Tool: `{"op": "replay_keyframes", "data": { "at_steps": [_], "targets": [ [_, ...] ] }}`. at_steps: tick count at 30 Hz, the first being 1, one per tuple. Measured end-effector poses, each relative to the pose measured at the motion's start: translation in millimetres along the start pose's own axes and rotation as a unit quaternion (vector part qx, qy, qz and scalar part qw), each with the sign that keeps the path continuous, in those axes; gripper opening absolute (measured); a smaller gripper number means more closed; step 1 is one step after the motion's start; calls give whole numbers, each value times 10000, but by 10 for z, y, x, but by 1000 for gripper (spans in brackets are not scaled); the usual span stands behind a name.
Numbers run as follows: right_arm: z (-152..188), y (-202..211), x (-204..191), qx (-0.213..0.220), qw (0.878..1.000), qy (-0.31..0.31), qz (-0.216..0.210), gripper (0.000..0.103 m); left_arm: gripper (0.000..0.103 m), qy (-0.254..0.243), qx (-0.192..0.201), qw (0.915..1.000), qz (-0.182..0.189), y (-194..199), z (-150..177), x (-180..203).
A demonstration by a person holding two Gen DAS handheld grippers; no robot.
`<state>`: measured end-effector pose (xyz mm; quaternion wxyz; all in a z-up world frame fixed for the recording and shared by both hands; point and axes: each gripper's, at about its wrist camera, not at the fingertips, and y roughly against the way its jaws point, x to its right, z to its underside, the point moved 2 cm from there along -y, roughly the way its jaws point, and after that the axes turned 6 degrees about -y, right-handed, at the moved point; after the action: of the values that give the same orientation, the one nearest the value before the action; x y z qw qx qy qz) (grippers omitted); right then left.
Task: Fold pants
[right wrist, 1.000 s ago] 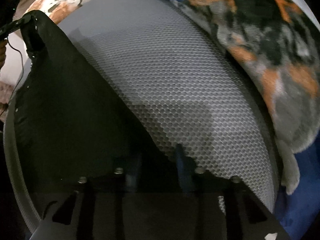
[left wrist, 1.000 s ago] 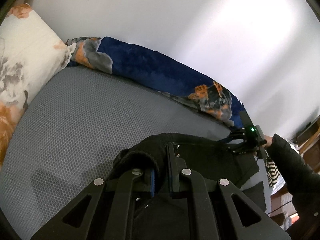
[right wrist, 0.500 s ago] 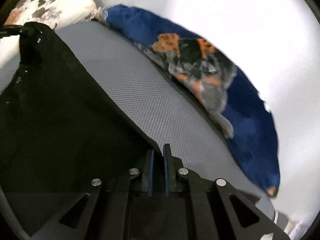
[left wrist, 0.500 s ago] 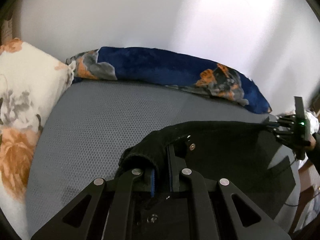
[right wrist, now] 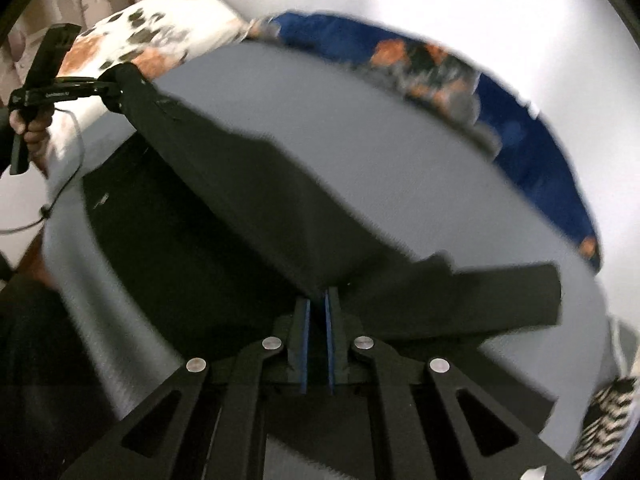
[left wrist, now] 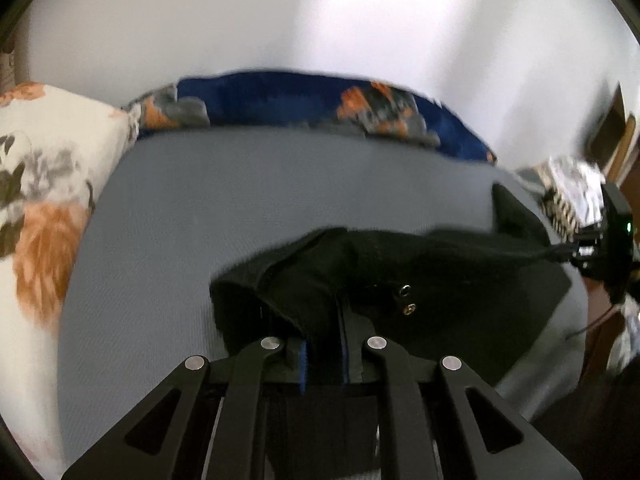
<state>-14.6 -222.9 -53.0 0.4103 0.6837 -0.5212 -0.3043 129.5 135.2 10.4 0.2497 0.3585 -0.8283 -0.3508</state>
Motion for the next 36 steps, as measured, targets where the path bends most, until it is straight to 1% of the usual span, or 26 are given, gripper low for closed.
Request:
{"op": "replay_keyframes", "data": {
  "at_steps": [4, 5, 7, 8, 9, 10, 11, 12, 13, 14, 15, 18, 21, 22, 23, 24, 26, 29, 30, 32, 34, 35, 36],
  "targets": [
    [245, -256, -72, -417, 9987, -70, -275, 4, 13, -20, -550, 9985, 75, -120, 438, 103],
    [289, -330, -78, -509, 9982, -64, -321, 4, 14, 12, -742, 9972, 52, -192, 570, 116],
    [356, -493, -90, -690, 9970, -29, -338, 4, 14, 26, -1005, 9949, 42, -298, 741, 158],
    [363, -548, -88, -739, 9967, -13, -337, 4, 14, -38, -1083, 9941, -32, -347, 811, 182],
    [374, -622, -89, -786, 9964, -12, -317, 4, 16, -93, -1038, 9945, -117, -356, 843, 200],
    [372, -669, -86, -831, 9960, -31, -320, 4, 19, -97, -1002, 9947, -195, -344, 842, 213],
    [368, -727, -86, -884, 9955, -51, -324, 4, 21, -51, -1047, 9942, -231, -336, 831, 214],
    [366, -747, -92, -896, 9955, -53, -312, 4, 30, -35, -1099, 9935, -293, -328, 830, 217],
    [357, -764, -92, -890, 9955, -68, -307, 5, 38, -76, -1159, 9923, -431, -315, 824, 221],
    [349, -765, -90, -878, 9956, -81, -312, 5, 55, -167, -1247, 9896, -696, -286, 824, 227],
    [340, -763, -86, -854, 9958, -99, -323, 5, 65, -239, -1287, 9878, -844, -260, 829, 224],
    [335, -764, -82, -805, 9962, -128, -306, 5, 68, -324, -1388, 9851, -962, -130, 874, 225],
    [351, -766, -67, -771, 9964, -145, -307, 6, 68, -300, -1451, 9814, -1221, 10, 936, 160],
    [366, -761, -65, -763, 9965, -141, -304, 6, 68, -188, -1437, 9816, -1247, 66, 965, 114],
    [372, -772, -95, -760, 9966, -131, -299, 6, 68, 29, -1403, 9820, -1264, 128, 994, 62],
    [380, -778, -114, -758, 9966, -116, -296, 6, 68, 353, -1336, 9831, -1198, 196, 1016, 10],
    [394, -773, -123, -742, 9968, -112, -289, 6, 67, 979, -1137, 9846, -895, 324, 1056, -36],
    [417, -749, -140, -716, 9970, -106, -273, 6, 66, 1597, -786, 9833, -385, 421, 1079, 41],
    [427, -741, -151, -708, 9971, -118, -269, 6, 66, 1820, -687, 9808, -164, 418, 1085, 80],
    [445, -728, -176, -690, 9972, -124, -258, 6, 66, 2172, -624, 9740, 160, 363, 1077, 142],
    [467, -703, -187, -654, 9974, -161, -251, 6, 66, 2503, -639, 9655, 324, 274, 1087, 176],
    [465, -696, -171, -626, 9976, -185, -245, 6, 66, 2697, -703, 9597, 360, 200, 1103, 170],
    [471, -674, -168, -580, 9978, -208, -235, 6, 66, 2823, -749, 9557, 362, 139, 1105, 157]
  ]
}}
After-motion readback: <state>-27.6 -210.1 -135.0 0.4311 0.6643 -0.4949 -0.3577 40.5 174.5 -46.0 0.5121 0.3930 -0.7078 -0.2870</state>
